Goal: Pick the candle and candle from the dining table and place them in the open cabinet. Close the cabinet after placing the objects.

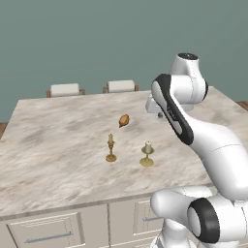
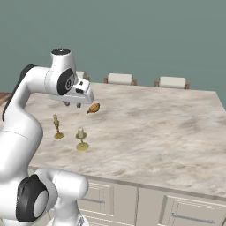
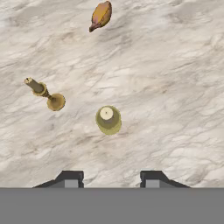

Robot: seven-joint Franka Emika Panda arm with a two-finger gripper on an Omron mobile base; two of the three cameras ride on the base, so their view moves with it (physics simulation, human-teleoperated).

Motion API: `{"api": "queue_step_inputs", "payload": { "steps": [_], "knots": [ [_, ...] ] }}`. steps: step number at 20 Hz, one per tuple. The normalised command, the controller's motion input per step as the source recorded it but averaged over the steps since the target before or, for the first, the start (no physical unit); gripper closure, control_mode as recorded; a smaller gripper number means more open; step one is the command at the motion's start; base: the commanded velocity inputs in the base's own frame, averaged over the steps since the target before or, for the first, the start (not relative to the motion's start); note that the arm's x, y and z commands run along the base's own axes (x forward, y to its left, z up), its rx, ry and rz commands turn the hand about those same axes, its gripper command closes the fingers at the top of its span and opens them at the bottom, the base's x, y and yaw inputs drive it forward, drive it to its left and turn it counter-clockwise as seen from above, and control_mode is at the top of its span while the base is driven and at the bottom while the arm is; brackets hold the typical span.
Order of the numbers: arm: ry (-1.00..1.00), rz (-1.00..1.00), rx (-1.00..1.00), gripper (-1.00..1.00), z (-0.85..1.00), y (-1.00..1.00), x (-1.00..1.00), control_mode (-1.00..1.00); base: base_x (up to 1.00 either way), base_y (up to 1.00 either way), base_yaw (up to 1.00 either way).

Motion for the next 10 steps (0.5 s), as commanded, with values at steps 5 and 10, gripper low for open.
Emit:
{"api": "queue_step_inputs", "payload": {
  "steps": [5, 10],
  "knots": [
    [0.00, 0.00, 0.01, -1.00, -0.22, 0.02, -0.06, -1.00, 0.00, 0.00, 0.00],
    [0.00, 0.00, 0.03, -1.00, -0.50, -0.02, -0.22, -1.00, 0.00, 0.00, 0.00]
  ]
}}
